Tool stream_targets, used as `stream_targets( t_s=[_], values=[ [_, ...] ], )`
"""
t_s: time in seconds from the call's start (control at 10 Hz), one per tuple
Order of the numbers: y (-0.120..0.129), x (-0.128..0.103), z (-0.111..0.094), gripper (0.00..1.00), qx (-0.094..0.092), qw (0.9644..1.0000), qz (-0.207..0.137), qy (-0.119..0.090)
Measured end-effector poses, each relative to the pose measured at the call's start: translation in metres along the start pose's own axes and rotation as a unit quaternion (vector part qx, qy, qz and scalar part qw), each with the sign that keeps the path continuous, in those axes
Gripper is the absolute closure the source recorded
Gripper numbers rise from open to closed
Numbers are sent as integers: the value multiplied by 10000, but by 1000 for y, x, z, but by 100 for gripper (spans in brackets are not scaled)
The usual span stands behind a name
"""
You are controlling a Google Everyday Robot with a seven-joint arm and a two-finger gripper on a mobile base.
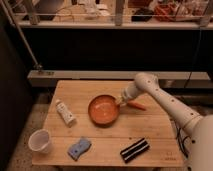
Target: Drag the ceramic bowl in a circle
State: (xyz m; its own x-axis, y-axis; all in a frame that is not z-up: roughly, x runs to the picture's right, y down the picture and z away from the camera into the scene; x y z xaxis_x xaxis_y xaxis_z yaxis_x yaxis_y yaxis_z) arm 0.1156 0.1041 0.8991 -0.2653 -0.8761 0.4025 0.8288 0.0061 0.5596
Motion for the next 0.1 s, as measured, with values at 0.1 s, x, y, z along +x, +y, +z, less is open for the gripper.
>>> stream_targets(
  t_s=[0.1],
  values=[
    [5, -9, -4, 99, -46, 10000, 86, -5]
  ],
)
